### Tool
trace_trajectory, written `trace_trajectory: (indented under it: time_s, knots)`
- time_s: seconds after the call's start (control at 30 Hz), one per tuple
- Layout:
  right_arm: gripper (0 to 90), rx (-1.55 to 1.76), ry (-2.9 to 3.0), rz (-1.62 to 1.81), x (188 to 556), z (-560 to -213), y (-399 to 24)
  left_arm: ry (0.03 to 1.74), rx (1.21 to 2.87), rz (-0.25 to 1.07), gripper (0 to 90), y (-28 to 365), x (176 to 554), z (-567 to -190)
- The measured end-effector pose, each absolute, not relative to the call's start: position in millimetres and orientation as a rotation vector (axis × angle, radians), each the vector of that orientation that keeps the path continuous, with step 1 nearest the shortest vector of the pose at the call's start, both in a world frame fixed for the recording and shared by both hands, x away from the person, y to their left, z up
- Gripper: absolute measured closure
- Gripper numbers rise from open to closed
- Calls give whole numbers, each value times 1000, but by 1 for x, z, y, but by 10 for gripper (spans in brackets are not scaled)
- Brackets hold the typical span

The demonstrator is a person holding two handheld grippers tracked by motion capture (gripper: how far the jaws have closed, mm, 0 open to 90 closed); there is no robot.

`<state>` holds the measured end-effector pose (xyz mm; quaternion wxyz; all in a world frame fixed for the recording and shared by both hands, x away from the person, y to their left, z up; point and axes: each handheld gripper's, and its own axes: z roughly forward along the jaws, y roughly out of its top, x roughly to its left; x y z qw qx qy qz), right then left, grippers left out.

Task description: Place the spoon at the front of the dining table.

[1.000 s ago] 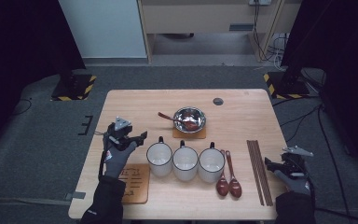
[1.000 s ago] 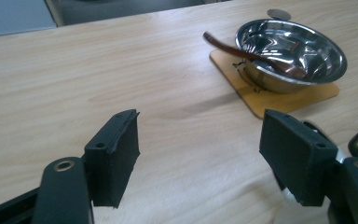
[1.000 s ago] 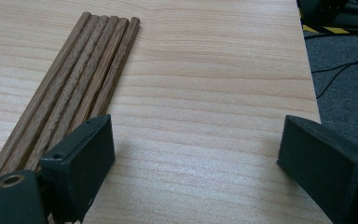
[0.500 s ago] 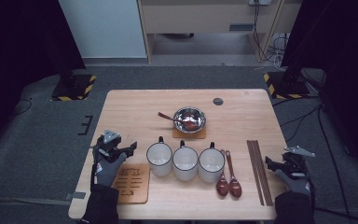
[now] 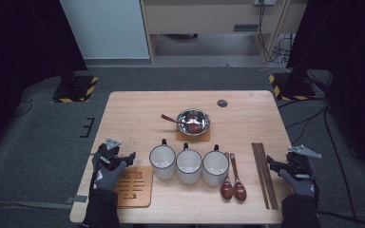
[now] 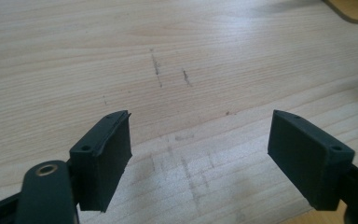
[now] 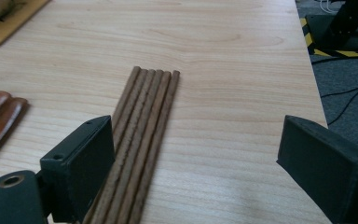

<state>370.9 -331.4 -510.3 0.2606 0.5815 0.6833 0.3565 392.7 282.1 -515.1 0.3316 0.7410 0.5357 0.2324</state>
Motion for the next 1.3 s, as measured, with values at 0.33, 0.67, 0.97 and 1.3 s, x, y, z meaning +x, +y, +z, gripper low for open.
trace_trajectory:
  time_s: [0.33, 0.67, 0.97, 1.3]
  knots:
    - [88, 1535, 1838, 1029, 369, -494, -322, 1438, 1953, 577, 201, 288, 395, -525]
    - [78, 1495, 1827, 1093, 368, -480, -312, 1449, 2001, 566, 182, 286, 396, -529]
    - [76, 1445, 1828, 1122, 367, -467, -302, 1439, 1991, 581, 103, 284, 398, -533]
    - [93, 1386, 1828, 1161, 372, -449, -285, 1433, 1968, 599, 67, 285, 398, -536]
